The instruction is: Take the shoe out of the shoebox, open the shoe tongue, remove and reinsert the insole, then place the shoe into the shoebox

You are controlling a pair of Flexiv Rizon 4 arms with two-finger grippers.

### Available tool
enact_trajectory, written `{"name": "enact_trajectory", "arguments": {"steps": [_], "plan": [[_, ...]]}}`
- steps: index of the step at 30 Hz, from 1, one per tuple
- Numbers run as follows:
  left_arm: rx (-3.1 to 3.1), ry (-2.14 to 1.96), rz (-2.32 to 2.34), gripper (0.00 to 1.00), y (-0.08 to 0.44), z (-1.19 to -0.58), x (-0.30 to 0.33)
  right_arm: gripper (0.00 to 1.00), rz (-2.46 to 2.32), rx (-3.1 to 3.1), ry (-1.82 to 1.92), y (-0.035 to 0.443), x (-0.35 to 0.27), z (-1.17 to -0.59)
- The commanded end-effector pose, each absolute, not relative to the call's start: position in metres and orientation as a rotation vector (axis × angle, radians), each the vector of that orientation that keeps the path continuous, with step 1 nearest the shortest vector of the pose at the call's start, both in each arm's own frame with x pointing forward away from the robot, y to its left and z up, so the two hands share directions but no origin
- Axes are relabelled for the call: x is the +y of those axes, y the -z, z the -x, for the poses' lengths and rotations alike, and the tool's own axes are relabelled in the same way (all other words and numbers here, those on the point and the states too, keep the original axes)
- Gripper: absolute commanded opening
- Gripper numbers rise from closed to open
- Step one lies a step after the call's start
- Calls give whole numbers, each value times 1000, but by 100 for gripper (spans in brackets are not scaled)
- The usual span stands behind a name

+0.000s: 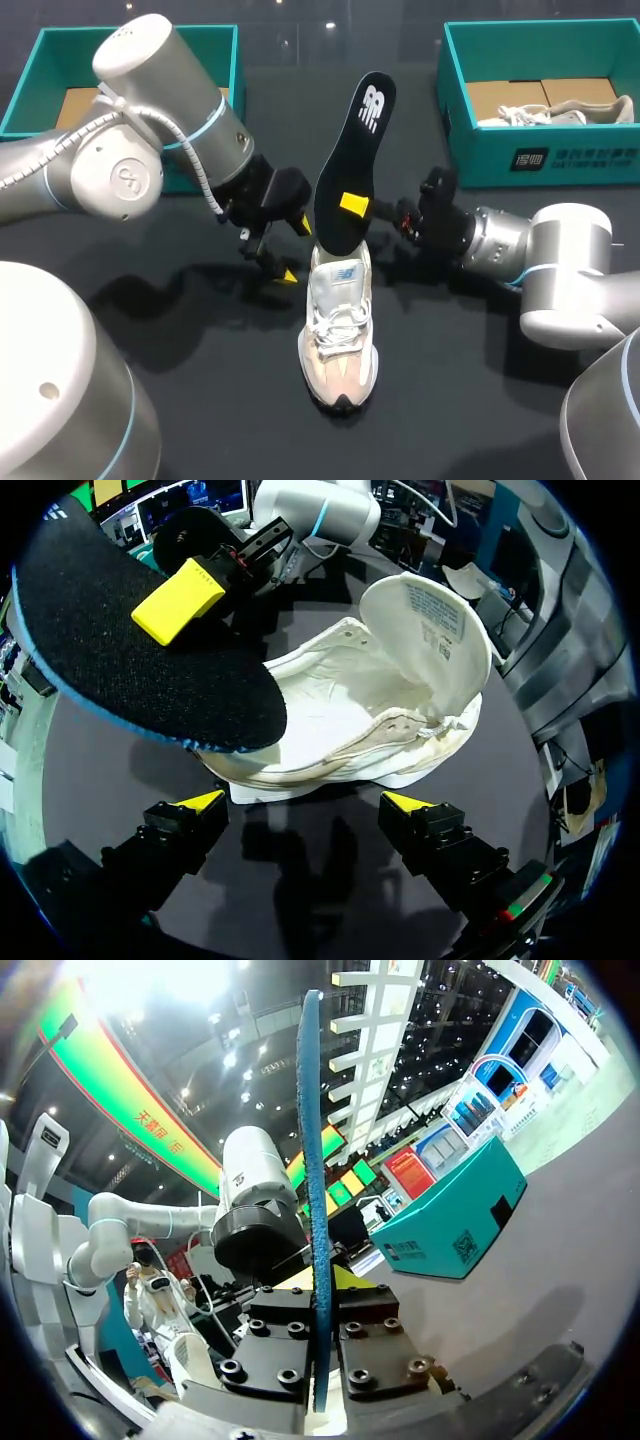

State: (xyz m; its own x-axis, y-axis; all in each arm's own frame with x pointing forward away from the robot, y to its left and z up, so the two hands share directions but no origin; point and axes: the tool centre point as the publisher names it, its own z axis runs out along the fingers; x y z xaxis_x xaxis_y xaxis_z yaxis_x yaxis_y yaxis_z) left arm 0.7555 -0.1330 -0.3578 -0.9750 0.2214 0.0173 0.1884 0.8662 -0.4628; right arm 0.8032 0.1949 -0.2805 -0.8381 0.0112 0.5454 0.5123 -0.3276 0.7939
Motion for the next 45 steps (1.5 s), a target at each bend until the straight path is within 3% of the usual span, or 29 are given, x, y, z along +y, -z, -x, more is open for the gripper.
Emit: {"name": "enact_trajectory", "arguments": {"steps": [1, 28, 45], "plan": [[-2969, -724, 327, 100, 358, -755, -133, 0, 662, -1601, 2225, 281, 195, -802], [-2969, -724, 327, 100, 358, -755, -133, 0, 568, -1865, 2191, 286, 196, -792], [-2969, -724, 327, 100, 358, -755, -133, 0, 770, -1946, 2212, 293, 197, -790]]}}
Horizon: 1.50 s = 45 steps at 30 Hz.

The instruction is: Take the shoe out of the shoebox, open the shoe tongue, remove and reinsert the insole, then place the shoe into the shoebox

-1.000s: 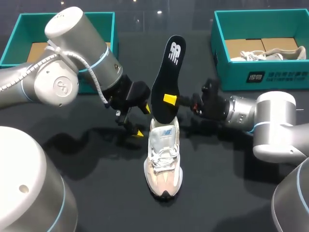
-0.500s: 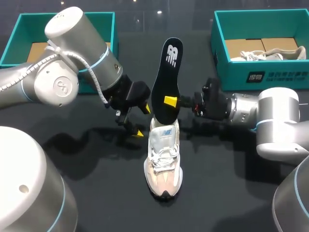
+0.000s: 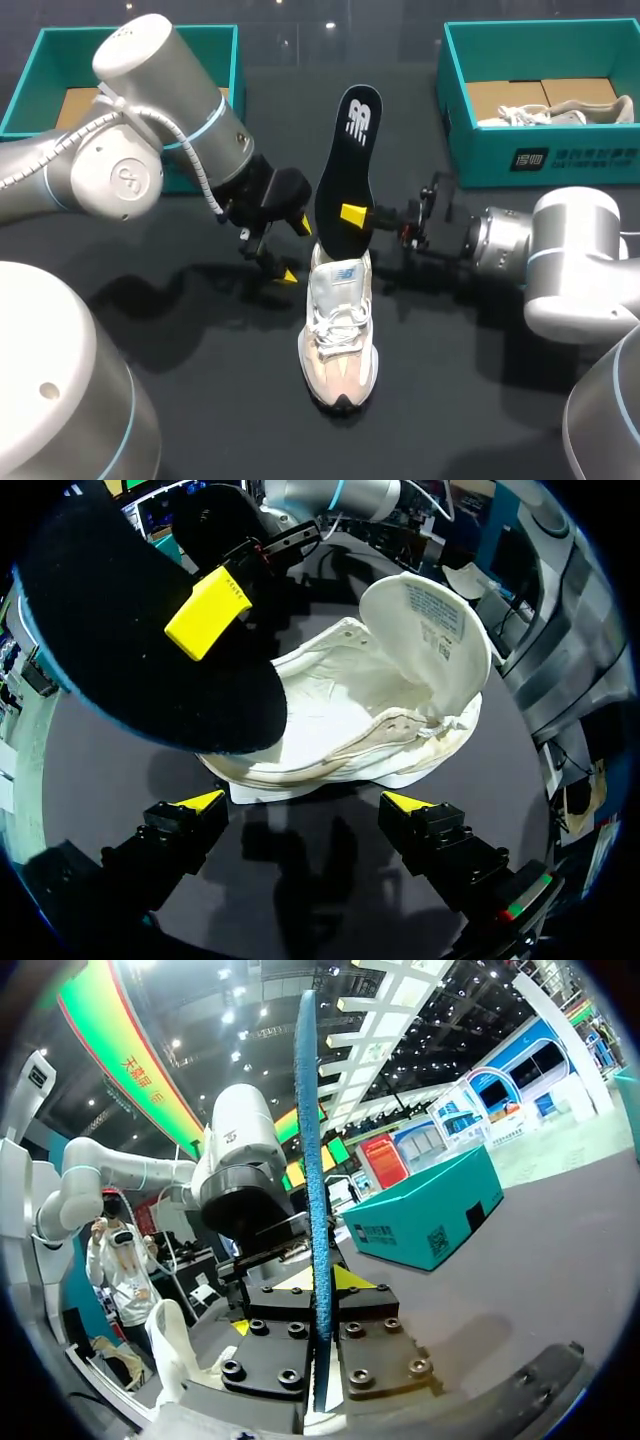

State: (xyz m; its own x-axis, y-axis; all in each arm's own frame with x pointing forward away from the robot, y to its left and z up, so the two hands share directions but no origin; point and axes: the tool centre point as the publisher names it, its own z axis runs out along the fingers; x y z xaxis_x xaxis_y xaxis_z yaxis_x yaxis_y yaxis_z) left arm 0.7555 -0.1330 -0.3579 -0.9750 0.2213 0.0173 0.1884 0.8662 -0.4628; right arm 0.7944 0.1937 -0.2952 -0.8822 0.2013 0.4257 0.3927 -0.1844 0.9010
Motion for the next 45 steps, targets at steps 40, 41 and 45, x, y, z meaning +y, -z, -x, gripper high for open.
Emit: {"name": "enact_trajectory", "arguments": {"steps": [40, 41, 45], "plan": [[-2969, -724, 327, 100, 358, -755, -133, 0, 768, -1928, 2192, 335, 191, -765], [-2969, -724, 327, 100, 358, -755, -133, 0, 771, -1919, 2186, 336, 190, -764], [-2969, -724, 327, 100, 358, -755, -133, 0, 752, -1917, 2145, 342, 191, -758]]}}
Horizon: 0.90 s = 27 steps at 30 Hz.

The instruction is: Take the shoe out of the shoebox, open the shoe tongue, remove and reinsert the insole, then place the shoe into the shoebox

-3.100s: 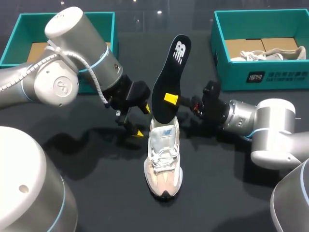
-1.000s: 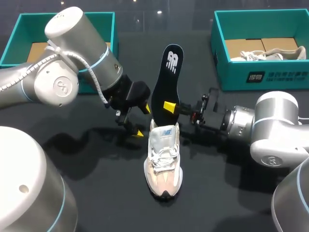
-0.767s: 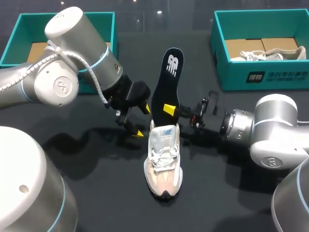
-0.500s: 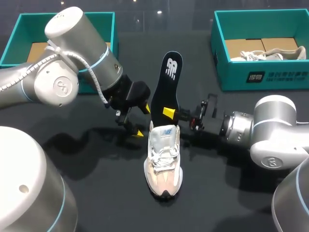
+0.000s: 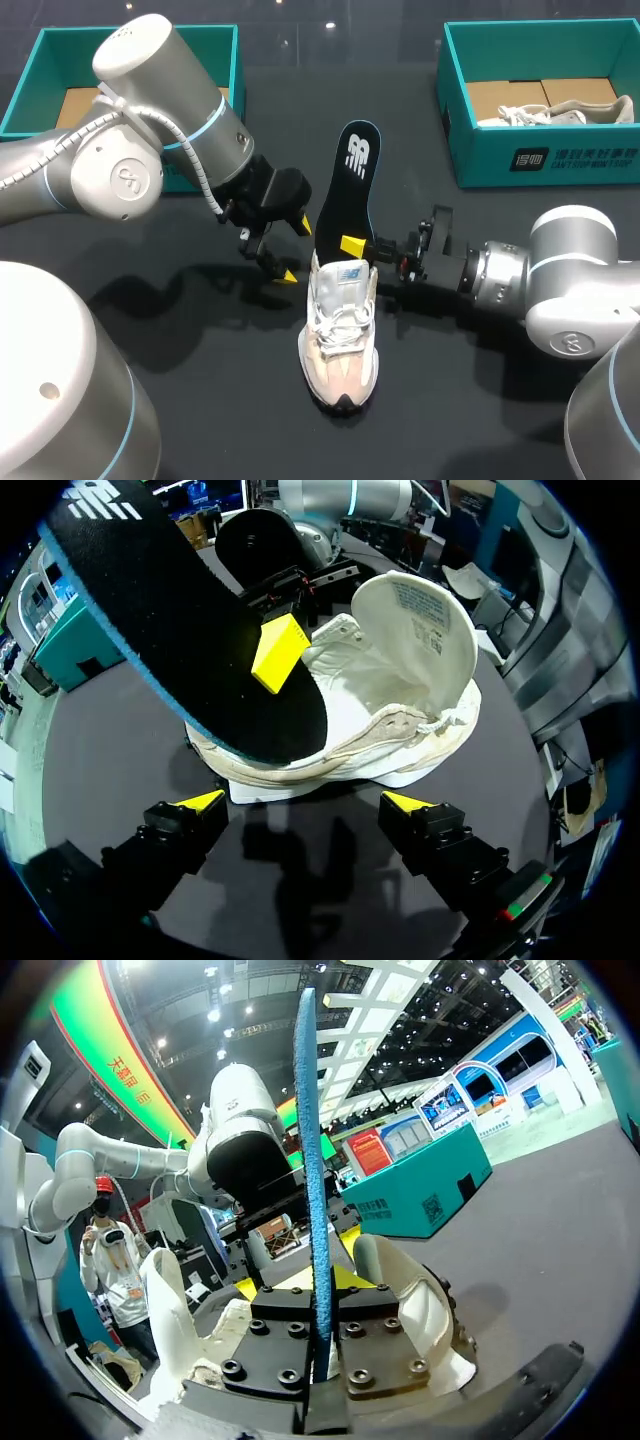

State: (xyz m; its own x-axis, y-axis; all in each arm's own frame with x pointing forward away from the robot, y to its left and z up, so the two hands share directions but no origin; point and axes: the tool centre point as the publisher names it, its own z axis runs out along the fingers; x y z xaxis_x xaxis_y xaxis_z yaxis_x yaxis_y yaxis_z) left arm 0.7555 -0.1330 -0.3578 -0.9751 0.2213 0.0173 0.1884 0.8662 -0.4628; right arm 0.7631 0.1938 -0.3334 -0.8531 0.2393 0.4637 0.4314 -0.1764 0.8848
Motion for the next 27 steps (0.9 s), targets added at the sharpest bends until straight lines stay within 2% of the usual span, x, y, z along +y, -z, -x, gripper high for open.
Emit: {"name": "enact_trajectory", "arguments": {"steps": [1, 16, 17, 20, 27], "plan": [[-2969, -724, 327, 100, 358, -755, -133, 0, 747, -1919, 2132, 344, 191, -757], [-2969, -724, 327, 100, 358, -755, -133, 0, 746, -1939, 2062, 353, 195, -752], [-2969, -724, 327, 100, 358, -755, -133, 1, 745, -1940, 2065, 353, 195, -752], [-2969, -724, 327, 100, 358, -755, -133, 13, 739, -1945, 2070, 351, 195, -753], [-2969, -724, 327, 100, 358, -755, -133, 13, 710, -1966, 2081, 345, 196, -753]]}}
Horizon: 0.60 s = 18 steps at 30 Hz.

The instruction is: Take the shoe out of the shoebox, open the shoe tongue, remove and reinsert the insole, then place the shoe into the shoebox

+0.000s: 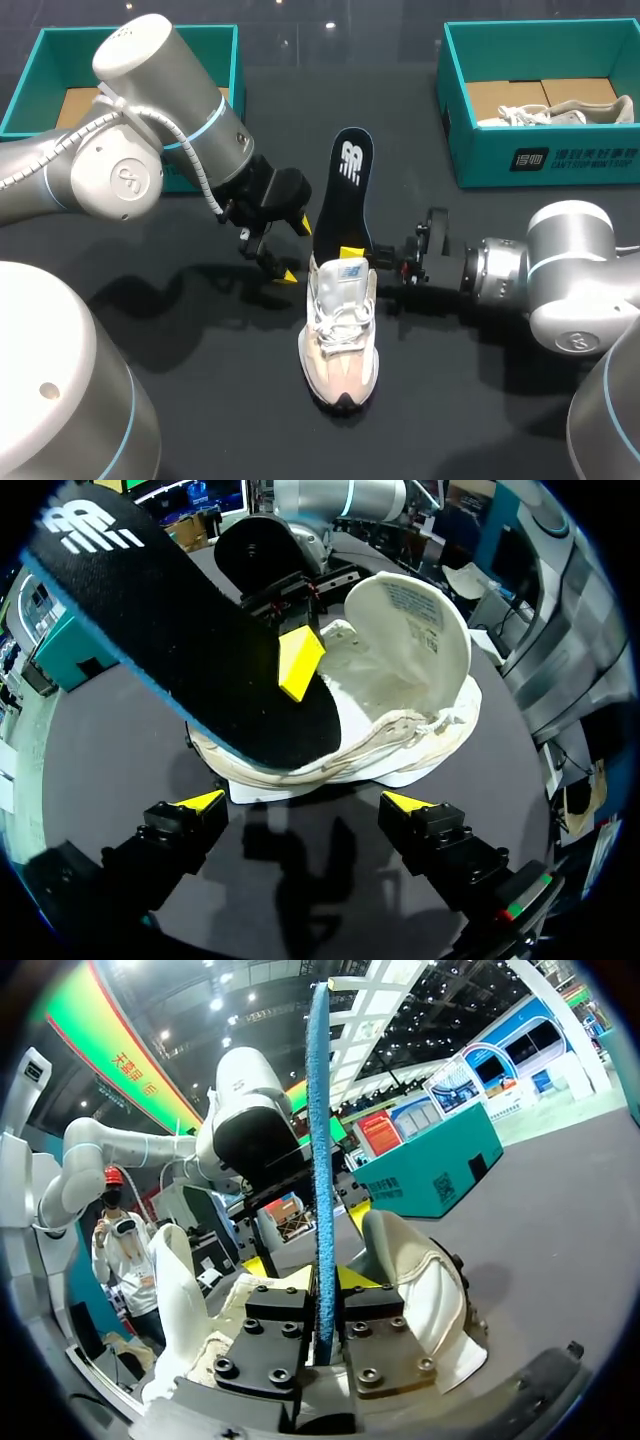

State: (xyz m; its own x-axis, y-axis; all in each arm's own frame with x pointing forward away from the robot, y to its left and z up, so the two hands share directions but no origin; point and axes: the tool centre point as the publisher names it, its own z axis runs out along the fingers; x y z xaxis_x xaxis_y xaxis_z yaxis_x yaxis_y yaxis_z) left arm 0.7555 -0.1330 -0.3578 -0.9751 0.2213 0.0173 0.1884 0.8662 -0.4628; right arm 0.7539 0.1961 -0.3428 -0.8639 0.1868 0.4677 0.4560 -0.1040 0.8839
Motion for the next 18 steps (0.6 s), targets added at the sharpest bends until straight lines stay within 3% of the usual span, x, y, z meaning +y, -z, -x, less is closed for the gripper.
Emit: {"name": "enact_trajectory", "arguments": {"steps": [1, 5, 18], "plan": [[-2969, -724, 327, 100, 358, -755, -133, 14, 706, -1970, 2082, 344, 197, -753], [-2969, -724, 327, 100, 358, -755, -133, 21, 686, -1988, 2080, 340, 199, -754], [-2969, -724, 327, 100, 358, -755, -133, 24, 640, -2044, 2068, 328, 204, -759]]}}
